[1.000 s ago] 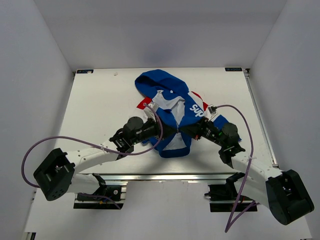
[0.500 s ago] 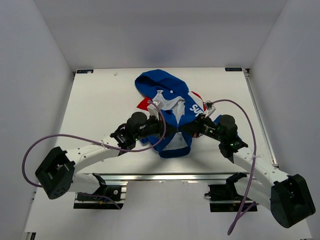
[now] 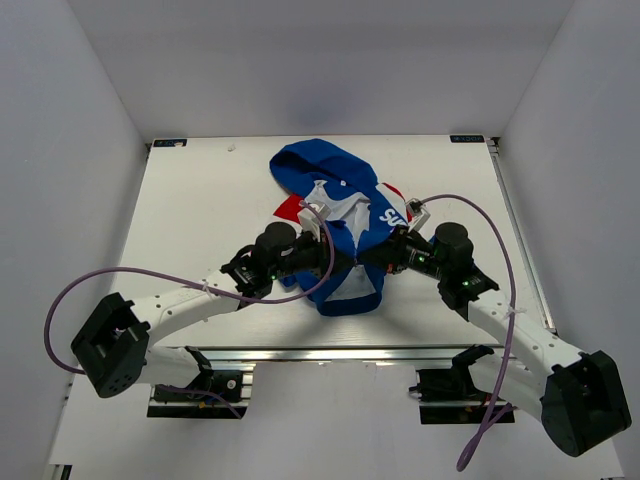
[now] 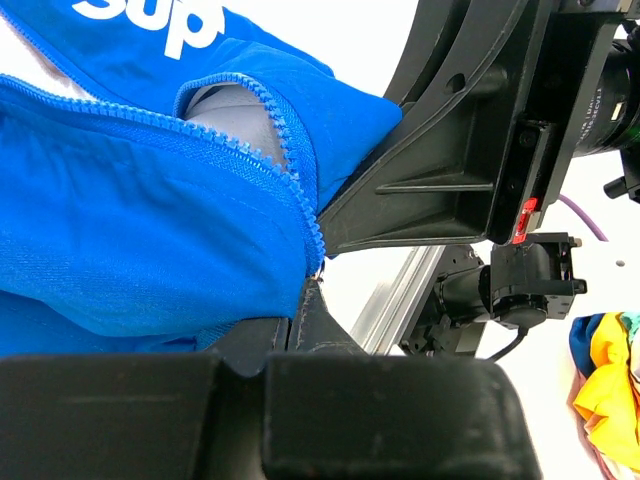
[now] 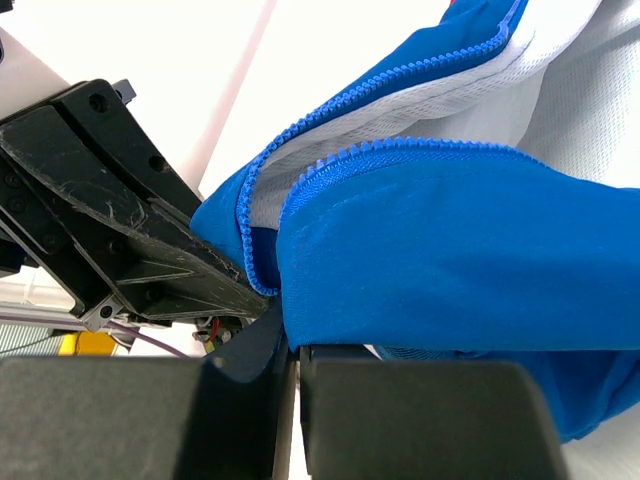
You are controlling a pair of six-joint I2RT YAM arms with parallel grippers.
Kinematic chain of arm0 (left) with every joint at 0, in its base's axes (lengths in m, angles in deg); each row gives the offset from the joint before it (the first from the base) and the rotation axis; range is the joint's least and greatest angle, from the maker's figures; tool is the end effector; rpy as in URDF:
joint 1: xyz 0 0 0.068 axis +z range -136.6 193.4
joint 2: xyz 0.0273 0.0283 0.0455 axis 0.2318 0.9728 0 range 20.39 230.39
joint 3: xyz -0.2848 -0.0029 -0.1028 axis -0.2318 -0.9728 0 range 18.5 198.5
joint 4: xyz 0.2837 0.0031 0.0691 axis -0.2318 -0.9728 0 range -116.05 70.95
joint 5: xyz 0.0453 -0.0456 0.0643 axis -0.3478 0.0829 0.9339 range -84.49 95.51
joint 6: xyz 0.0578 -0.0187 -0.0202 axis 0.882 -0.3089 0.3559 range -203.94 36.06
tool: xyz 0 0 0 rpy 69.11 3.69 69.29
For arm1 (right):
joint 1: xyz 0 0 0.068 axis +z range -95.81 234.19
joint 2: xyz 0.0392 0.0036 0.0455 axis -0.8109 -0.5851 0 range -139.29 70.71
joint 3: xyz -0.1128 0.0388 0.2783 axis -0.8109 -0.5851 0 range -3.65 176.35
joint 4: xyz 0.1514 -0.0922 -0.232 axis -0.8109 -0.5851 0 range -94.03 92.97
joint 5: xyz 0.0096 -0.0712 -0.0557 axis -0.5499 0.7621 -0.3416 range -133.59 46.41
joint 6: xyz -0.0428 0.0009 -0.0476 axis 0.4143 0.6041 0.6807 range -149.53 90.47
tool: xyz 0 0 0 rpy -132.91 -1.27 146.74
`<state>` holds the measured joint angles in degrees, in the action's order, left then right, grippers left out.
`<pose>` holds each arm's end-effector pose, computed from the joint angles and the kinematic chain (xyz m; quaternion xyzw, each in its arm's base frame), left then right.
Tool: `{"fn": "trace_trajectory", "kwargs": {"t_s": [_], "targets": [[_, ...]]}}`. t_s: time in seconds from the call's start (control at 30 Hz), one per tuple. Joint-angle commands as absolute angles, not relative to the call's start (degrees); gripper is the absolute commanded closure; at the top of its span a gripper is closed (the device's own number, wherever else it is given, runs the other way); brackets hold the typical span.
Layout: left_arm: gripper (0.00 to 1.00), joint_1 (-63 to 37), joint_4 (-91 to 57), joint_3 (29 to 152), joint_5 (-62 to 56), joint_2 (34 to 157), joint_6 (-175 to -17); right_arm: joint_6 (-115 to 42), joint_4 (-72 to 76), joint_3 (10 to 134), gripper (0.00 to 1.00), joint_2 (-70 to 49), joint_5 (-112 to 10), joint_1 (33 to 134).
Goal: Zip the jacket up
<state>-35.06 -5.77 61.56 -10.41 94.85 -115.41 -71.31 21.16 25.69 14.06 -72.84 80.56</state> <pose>0.2050 -0.2520 0.2664 0.1989 0.7809 -0.4594 0.3736 0.2110 0.1318 0.2673 -0.0636 0.7517 0.5108 0.4123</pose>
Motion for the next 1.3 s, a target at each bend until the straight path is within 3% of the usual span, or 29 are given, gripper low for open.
{"fn": "trace_trajectory", "kwargs": {"t_s": [0.0,0.3,0.33,0.37,0.47,0.77,0.83,1.0,1.27], "targets": [[1.0,-37.2,-17.8,60.0,-18.5,95.4,-114.6,-70.8,31.5,32.5,1.0,16.7,-64.4,78.3],[1.0,-37.9,-18.8,60.5,-15.7,94.3,-117.3,-71.3,31.3,31.1,1.0,18.7,-68.3,78.2],[0.95,-37.9,-18.8,60.5,-15.4,93.8,-117.9,-70.6,31.6,30.3,1.0,18.6,-69.4,78.2],[0.84,-37.9,-18.4,60.4,-15.6,93.6,-118.4,-70.3,31.3,30.0,1.0,18.3,-70.6,78.2],[0.63,-37.9,-15.4,58.8,-15.2,92.4,-120.4,-70.2,31.4,27.0,1.0,18.1,-74.9,78.3],[0.33,-37.8,-15.7,56.9,-11.9,87.9,-122.0,-67.1,26.7,23.6,1.0,21.1,-77.2,78.3],[0.22,-37.9,-15.6,56.6,-11.1,86.9,-122.2,-67.1,26.3,23.6,1.0,20.8,-78.7,78.3],[0.18,-36.7,-13.9,55.1,-11.6,86.7,-124.5,-65.7,24.2,23.2,1.0,19.6,-81.8,78.3],[0.14,-29.8,-0.9,48.5,-22.6,88.0,-131.2,-64.6,21.3,22.4,1.0,18.8,-85.0,78.3]]}}
